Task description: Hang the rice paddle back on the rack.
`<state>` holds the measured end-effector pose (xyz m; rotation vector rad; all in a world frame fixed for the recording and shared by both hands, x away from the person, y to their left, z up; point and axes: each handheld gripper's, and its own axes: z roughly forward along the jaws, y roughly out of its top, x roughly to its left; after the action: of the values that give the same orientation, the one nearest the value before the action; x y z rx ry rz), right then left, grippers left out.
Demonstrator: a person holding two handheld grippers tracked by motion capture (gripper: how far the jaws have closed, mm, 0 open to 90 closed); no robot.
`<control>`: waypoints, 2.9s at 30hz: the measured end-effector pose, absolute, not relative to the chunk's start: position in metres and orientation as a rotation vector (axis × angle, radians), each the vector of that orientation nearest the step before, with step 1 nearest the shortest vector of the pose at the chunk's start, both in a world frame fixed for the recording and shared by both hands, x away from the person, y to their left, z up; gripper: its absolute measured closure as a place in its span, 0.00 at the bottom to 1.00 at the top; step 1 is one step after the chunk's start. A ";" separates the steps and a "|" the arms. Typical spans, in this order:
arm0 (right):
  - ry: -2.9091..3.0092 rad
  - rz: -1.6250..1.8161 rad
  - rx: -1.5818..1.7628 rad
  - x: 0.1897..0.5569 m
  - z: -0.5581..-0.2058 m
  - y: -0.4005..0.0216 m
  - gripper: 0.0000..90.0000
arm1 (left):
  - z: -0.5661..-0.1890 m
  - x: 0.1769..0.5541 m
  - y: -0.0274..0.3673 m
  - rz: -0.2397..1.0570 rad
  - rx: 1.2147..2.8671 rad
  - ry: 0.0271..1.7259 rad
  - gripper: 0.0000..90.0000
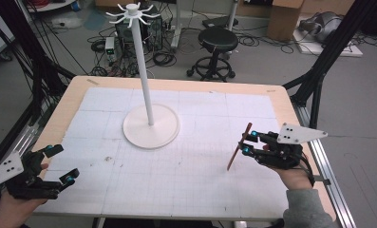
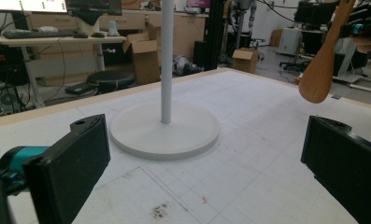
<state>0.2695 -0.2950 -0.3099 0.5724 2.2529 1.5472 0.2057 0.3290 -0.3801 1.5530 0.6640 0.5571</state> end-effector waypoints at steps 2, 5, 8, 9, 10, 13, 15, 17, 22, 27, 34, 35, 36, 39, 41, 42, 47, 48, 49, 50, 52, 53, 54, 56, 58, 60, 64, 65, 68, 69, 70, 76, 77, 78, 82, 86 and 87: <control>2.252 1.566 0.567 0.271 -0.307 -0.292 0.72 | -0.382 0.206 0.327 0.559 1.569 0.664 0.02; 2.245 1.589 0.548 0.274 -0.301 -0.289 0.72 | -0.384 0.207 0.325 0.546 1.578 0.662 0.02; 2.256 1.606 0.533 0.277 -0.295 -0.285 0.72 | -0.383 0.207 0.324 0.545 1.575 0.657 0.02; 2.255 1.605 0.523 0.279 -0.292 -0.283 0.72 | -0.382 0.206 0.324 0.546 1.575 0.655 0.02; 2.263 1.611 0.520 0.280 -0.290 -0.281 0.72 | -0.382 0.206 0.324 0.546 1.573 0.654 0.02; 2.263 1.626 0.502 0.284 -0.283 -0.276 0.72 | -0.382 0.206 0.324 0.544 1.569 0.658 0.02; 2.271 1.638 0.499 0.286 -0.278 -0.272 0.72 | -0.383 0.206 0.325 0.543 1.571 0.658 0.02; 2.267 1.653 0.486 0.288 -0.272 -0.268 0.72 | -0.383 0.206 0.325 0.541 1.571 0.658 0.02; 2.258 1.666 0.468 0.293 -0.261 -0.259 0.72 | -0.382 0.206 0.325 0.542 1.569 0.657 0.02; 2.250 1.697 0.438 0.299 -0.252 -0.253 0.72 | -0.382 0.206 0.325 0.538 1.562 0.664 0.02; 2.222 1.760 0.457 0.311 -0.245 -0.250 0.72 | -0.382 0.205 0.325 0.534 1.560 0.664 0.02; 2.221 1.770 0.461 0.313 -0.244 -0.249 0.72 | -0.382 0.205 0.325 0.533 1.561 0.662 0.02; 2.215 1.774 0.460 0.315 -0.243 -0.249 0.72 | -0.382 0.205 0.325 0.534 1.560 0.662 0.02; 2.215 1.781 0.453 0.320 -0.238 -0.246 0.72 | -0.382 0.204 0.325 0.532 1.560 0.663 0.02; 2.223 1.776 0.442 0.322 -0.234 -0.243 0.72 | -0.382 0.204 0.325 0.532 1.562 0.662 0.02; 2.227 1.773 0.433 0.323 -0.232 -0.242 0.72 | -0.382 0.204 0.325 0.532 1.562 0.663 0.02; 2.241 1.774 0.397 0.329 -0.222 -0.238 0.72 | -0.382 0.204 0.326 0.530 1.561 0.666 0.02; 2.249 1.773 0.388 0.330 -0.220 -0.236 0.72 | -0.383 0.204 0.326 0.532 1.562 0.667 0.02; 2.258 1.770 0.374 0.331 -0.218 -0.235 0.72 | -0.383 0.204 0.326 0.532 1.565 0.667 0.02; 2.265 1.767 0.373 0.332 -0.216 -0.233 0.72 | -0.383 0.204 0.325 0.530 1.564 0.667 0.02; 2.268 1.754 0.368 0.334 -0.212 -0.228 0.72 | -0.382 0.203 0.326 0.531 1.564 0.666 0.02; 2.267 1.752 0.366 0.335 -0.211 -0.226 0.72 | -0.382 0.203 0.326 0.530 1.561 0.667 0.02; 2.267 1.749 0.364 0.337 -0.209 -0.223 0.72 | -0.382 0.202 0.326 0.529 1.560 0.668 0.02; 2.263 1.750 0.365 0.339 -0.206 -0.218 0.72 | -0.382 0.202 0.326 0.528 1.558 0.667 0.02; 2.257 1.743 0.358 0.342 -0.203 -0.213 0.73 | -0.382 0.201 0.327 0.529 1.556 0.669 0.02; 2.260 1.745 0.351 0.344 -0.201 -0.209 0.73 | -0.383 0.201 0.328 0.530 1.559 0.673 0.02; 2.248 1.757 0.351 0.351 -0.197 -0.203 0.73 | -0.383 0.200 0.330 0.532 1.548 0.690 0.02; 2.245 1.752 0.351 0.352 -0.196 -0.202 0.73 | -0.383 0.199 0.330 0.533 1.549 0.690 0.02; 2.251 1.734 0.357 0.357 -0.195 -0.198 0.73 | -0.383 0.199 0.331 0.533 1.544 0.690 0.02; 2.252 1.736 0.362 0.358 -0.194 -0.197 0.73 | -0.383 0.199 0.331 0.532 1.546 0.687 0.02; 2.249 1.738 0.363 0.359 -0.194 -0.196 0.72 | -0.383 0.198 0.331 0.533 1.545 0.687 0.02; 2.220 1.735 0.394 0.368 -0.192 -0.193 0.72 | -0.384 0.198 0.331 0.530 1.546 0.688 0.02; 2.219 1.734 0.403 0.369 -0.192 -0.192 0.73 | -0.384 0.198 0.331 0.529 1.548 0.686 0.02; 2.220 1.733 0.404 0.370 -0.192 -0.191 0.73 | -0.384 0.198 0.331 0.527 1.545 0.687 0.02; 2.218 1.718 0.414 0.372 -0.190 -0.186 0.72 | -0.384 0.198 0.330 0.526 1.547 0.685 0.02; 2.217 1.716 0.400 0.375 -0.187 -0.180 0.72 | -0.385 0.197 0.330 0.529 1.553 0.684 0.02; 2.221 1.710 0.404 0.375 -0.186 -0.178 0.72 | -0.385 0.197 0.330 0.529 1.552 0.685 0.02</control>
<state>0.3753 -0.1781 -0.1862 0.4035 2.2208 1.7104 0.1965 0.3297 -0.3848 1.5521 0.6854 0.5285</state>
